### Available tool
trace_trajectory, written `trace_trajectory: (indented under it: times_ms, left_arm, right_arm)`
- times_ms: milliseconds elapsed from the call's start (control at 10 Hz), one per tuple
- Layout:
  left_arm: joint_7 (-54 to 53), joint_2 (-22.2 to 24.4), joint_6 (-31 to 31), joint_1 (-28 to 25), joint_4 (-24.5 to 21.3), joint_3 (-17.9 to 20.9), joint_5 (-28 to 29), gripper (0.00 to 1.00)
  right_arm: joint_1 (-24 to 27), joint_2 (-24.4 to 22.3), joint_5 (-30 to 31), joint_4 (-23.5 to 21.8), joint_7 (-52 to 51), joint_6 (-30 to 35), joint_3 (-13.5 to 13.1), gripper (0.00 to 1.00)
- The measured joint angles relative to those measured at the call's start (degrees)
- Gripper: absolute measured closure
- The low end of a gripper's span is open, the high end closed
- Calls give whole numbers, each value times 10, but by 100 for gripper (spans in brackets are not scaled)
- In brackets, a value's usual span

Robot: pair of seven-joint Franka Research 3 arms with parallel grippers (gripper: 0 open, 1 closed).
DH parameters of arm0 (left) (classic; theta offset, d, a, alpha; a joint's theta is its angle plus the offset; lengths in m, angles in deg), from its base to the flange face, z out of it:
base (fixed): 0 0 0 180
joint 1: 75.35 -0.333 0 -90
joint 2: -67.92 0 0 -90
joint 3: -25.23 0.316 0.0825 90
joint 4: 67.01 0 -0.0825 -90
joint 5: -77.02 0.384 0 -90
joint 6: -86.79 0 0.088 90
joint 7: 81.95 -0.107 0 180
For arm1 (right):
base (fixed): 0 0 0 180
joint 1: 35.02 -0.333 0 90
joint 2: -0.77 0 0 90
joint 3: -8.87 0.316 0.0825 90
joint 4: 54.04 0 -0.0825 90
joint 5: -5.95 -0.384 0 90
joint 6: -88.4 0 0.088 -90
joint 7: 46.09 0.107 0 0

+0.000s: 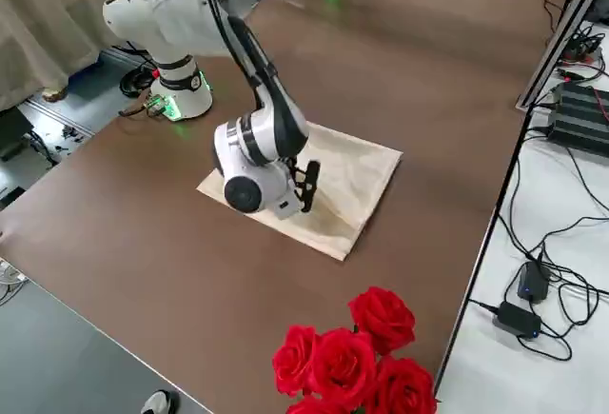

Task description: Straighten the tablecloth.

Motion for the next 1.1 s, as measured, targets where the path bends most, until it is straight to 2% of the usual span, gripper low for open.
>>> trace_trajectory:
  times_ms: [300, 800, 1100]
  left_arm:
    - [0, 0, 0, 0, 0, 0, 0, 0]
    - [0, 0, 0, 0, 0, -1, 0, 0]
    - [0, 0, 0, 0, 0, -2, 0, 0]
  right_arm:
    - [-37, -30, -1, -4, 31, 33, 3, 97]
    - [-159, -47, -84, -20, 139, 33, 8, 97]
    - [-223, -60, -105, -20, 190, 23, 8, 97]
